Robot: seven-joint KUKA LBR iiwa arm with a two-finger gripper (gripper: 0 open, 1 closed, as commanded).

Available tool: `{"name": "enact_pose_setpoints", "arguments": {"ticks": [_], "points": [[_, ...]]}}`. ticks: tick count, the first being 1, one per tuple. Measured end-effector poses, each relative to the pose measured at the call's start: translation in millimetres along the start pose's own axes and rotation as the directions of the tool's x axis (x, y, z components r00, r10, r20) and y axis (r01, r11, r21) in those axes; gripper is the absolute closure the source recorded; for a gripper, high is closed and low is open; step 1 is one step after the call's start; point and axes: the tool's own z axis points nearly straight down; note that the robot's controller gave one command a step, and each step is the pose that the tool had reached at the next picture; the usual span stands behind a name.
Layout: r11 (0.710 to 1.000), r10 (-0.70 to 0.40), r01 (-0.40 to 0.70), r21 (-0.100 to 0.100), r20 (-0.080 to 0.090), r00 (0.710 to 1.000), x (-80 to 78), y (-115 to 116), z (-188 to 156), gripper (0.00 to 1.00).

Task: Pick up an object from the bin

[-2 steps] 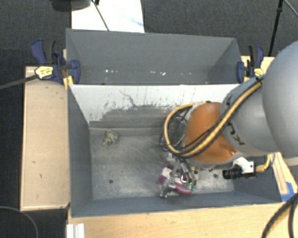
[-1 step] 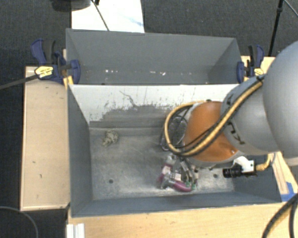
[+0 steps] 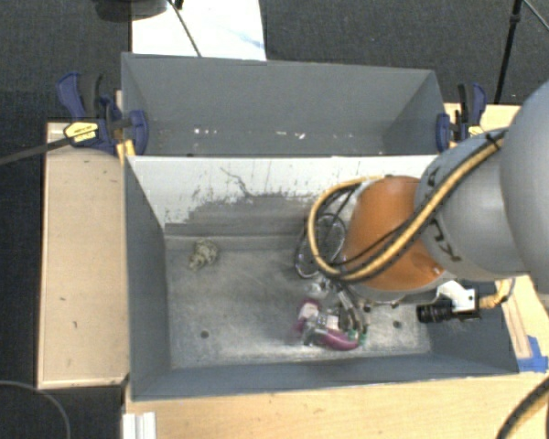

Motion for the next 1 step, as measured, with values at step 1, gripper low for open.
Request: {"name": "enact_pose_setpoints", "arguments": {"ticks": [1], "points": [[1.000, -0.006, 0.006, -0.002, 0.005, 1.000, -2.0, 0.8, -78.5, 1.00]]}}
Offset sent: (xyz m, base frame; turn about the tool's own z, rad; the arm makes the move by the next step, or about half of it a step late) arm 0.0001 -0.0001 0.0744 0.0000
